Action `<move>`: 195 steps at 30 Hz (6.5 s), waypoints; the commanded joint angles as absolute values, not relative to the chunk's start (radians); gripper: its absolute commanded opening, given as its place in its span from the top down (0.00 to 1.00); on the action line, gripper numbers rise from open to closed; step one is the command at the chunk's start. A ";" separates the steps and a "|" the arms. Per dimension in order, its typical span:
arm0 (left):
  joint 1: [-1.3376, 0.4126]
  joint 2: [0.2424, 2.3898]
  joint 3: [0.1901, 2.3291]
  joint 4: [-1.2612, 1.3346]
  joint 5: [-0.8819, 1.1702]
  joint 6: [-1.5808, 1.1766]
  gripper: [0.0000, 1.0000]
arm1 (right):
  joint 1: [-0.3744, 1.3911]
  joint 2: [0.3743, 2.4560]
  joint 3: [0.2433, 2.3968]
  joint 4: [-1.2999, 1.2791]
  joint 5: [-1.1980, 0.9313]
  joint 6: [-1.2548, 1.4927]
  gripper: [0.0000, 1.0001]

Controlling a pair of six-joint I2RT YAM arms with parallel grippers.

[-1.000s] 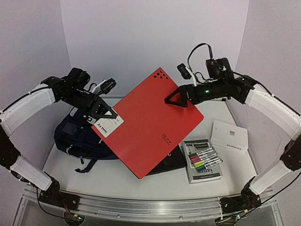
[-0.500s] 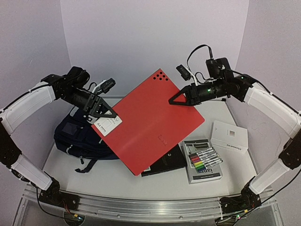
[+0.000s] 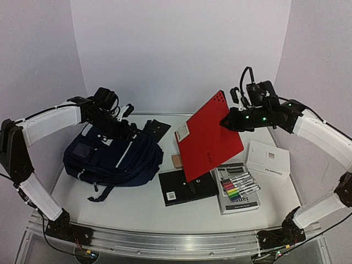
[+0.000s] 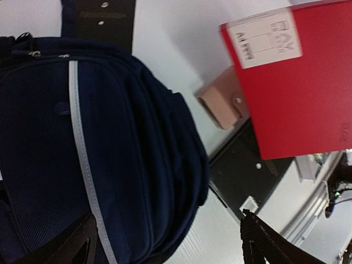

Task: Pack the student bag
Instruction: Pick up the files from the center of the board, then place the files in the student bag, then move the book to the center of the board.

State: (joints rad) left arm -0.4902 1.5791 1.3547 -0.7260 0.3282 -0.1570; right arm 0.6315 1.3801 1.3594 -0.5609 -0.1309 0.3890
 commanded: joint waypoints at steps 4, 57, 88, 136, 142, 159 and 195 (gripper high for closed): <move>-0.567 1.724 1.385 -0.699 -0.013 -0.186 0.05 | 0.640 1.220 1.300 -0.441 0.072 0.474 1.00; -0.561 1.586 1.870 -0.834 0.387 -0.243 1.00 | 0.712 1.239 0.886 0.288 -0.156 1.270 1.00; -0.485 1.599 1.854 -0.782 0.588 -0.272 1.00 | 0.944 1.987 1.300 0.432 0.218 1.367 0.99; -0.205 1.540 1.540 -0.704 0.695 -0.272 1.00 | 0.420 1.746 1.220 -0.557 0.651 0.627 0.05; -0.205 1.537 1.534 -0.710 0.705 -0.260 1.00 | 0.370 1.909 1.289 -0.576 0.678 0.599 0.19; -0.205 1.518 1.518 -0.698 0.696 -0.252 1.00 | 0.369 2.070 1.366 -0.624 0.780 0.573 0.64; -0.204 1.474 1.434 -0.638 0.704 -0.283 1.00 | 0.959 1.922 1.817 -1.129 0.756 0.676 1.00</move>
State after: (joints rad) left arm -0.2073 1.5383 1.4290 -0.7127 0.6552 -0.2857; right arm 0.8451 1.8328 1.6920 -1.0543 0.7251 0.6083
